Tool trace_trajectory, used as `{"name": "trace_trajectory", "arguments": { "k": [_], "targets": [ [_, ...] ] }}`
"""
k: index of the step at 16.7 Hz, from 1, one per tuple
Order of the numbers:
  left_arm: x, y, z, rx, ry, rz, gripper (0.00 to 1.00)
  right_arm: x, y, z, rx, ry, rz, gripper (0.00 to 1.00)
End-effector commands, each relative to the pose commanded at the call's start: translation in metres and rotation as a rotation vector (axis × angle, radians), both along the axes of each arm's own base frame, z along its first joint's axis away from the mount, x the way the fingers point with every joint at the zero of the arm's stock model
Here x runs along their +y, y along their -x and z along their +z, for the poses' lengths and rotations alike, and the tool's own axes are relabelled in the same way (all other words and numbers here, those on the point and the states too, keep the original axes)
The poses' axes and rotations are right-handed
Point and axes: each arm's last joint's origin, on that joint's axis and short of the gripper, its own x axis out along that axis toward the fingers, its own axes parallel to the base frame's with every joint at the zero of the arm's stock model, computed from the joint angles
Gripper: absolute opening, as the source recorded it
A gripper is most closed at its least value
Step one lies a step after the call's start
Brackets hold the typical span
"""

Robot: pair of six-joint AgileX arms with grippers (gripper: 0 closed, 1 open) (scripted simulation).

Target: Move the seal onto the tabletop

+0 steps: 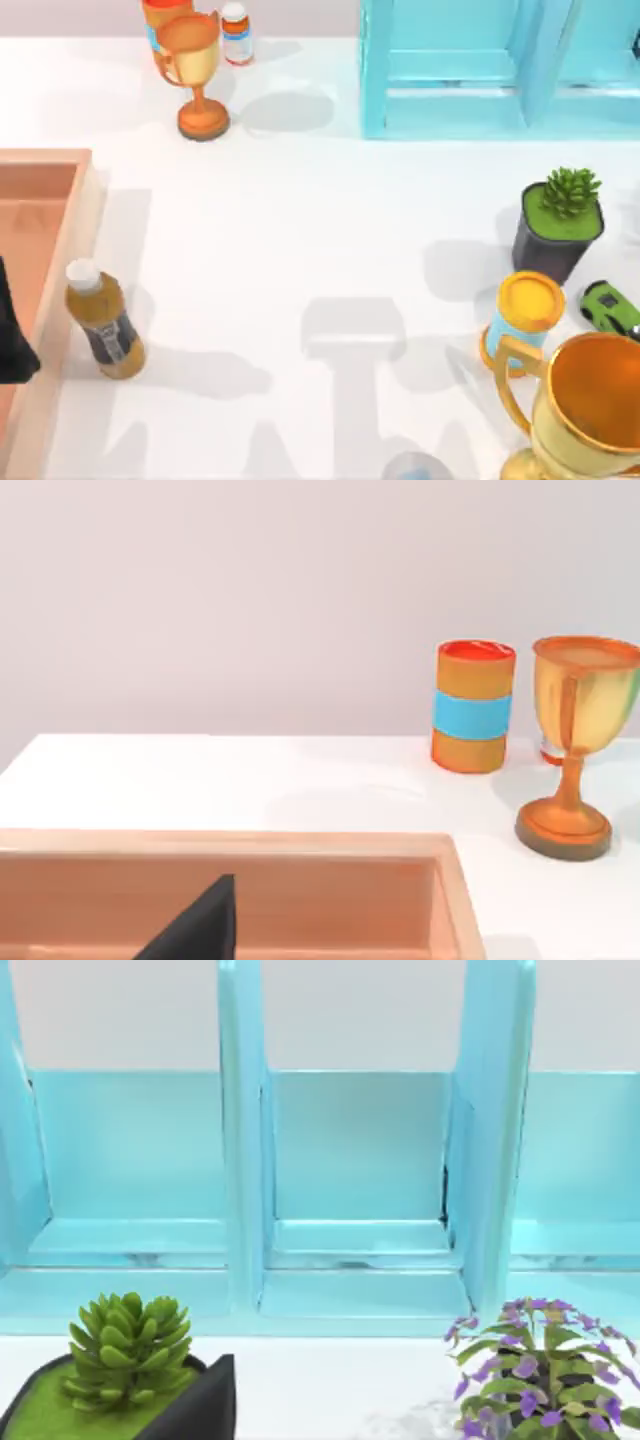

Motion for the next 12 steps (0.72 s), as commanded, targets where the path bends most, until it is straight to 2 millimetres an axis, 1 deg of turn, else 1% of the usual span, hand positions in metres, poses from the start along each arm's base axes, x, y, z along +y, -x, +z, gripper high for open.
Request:
{"name": "trace_trajectory", "arguments": {
  "k": [3, 6, 9, 12],
  "targets": [
    [0.0, 0.0, 0.001, 0.008, -0.002, 0.003, 1.0, 0.0, 0.0, 0.0, 0.0, 0.0, 0.0, 1.0],
    [0.003, -0.002, 0.013, 0.096, -0.022, 0.03, 1.0, 0.0, 0.0, 0.0, 0.0, 0.0, 0.0, 1.0],
    [0.008, -0.01, 0.032, 0.274, -0.052, 0.062, 1.0, 0.0, 0.0, 0.0, 0.0, 0.0, 0.0, 1.0],
    [0.016, -0.026, 0.054, 0.497, -0.081, 0.089, 1.0, 0.0, 0.0, 0.0, 0.0, 0.0, 0.0, 1.0]
  ]
}}
